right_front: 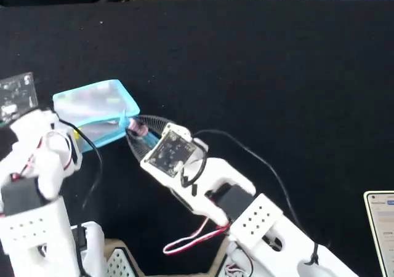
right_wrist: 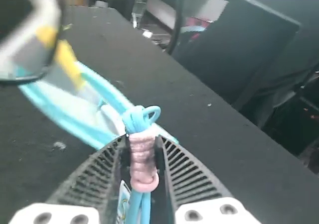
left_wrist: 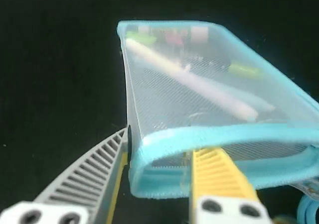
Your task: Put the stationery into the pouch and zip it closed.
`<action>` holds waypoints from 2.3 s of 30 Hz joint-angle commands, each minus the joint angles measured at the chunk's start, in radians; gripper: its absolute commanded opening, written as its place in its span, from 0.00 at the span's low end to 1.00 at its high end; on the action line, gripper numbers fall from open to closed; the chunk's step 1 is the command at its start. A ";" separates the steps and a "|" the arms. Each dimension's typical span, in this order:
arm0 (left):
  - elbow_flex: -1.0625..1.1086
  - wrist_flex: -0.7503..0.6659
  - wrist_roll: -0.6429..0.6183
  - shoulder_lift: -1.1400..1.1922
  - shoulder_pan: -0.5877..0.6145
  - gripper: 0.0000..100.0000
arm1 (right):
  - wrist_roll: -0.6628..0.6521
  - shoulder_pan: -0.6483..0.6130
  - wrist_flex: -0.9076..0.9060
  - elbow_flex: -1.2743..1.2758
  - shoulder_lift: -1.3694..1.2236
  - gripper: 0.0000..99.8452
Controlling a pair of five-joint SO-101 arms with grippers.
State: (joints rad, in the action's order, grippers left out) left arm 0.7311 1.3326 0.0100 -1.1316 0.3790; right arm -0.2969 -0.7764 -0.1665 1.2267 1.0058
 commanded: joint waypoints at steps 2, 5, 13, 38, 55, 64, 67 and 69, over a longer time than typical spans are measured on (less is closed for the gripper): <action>-0.002 -0.018 0.005 -0.149 -0.015 0.20 | -0.011 0.031 -0.184 -0.202 0.036 0.01; 0.015 -0.018 0.005 -0.196 -0.015 0.20 | -0.011 0.032 -0.298 -0.312 0.036 0.01; 0.019 0.006 0.038 -0.224 -0.016 0.20 | -0.081 0.072 -0.362 -0.450 -0.079 0.01; -0.176 0.193 0.143 -0.233 -0.047 0.20 | -0.084 0.115 -0.658 -1.208 -0.622 0.01; 0.044 0.034 0.241 -0.233 -0.134 0.20 | -0.091 0.279 -1.241 -1.219 -0.685 0.14; 0.277 -0.304 -0.127 -0.233 0.024 0.20 | -0.411 0.221 -1.100 -0.725 -0.684 0.14; 0.360 -0.407 -0.244 -0.233 0.065 0.20 | -0.451 0.184 -0.937 -0.565 -0.684 0.14; 0.395 -0.457 -0.270 -0.233 0.084 0.20 | -0.485 0.176 -0.856 -0.490 -0.685 0.14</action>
State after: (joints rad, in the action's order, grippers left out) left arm 1.0886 0.9874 -0.1711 -1.3525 0.4204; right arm -0.7173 -0.5738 -1.1945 0.6053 0.3153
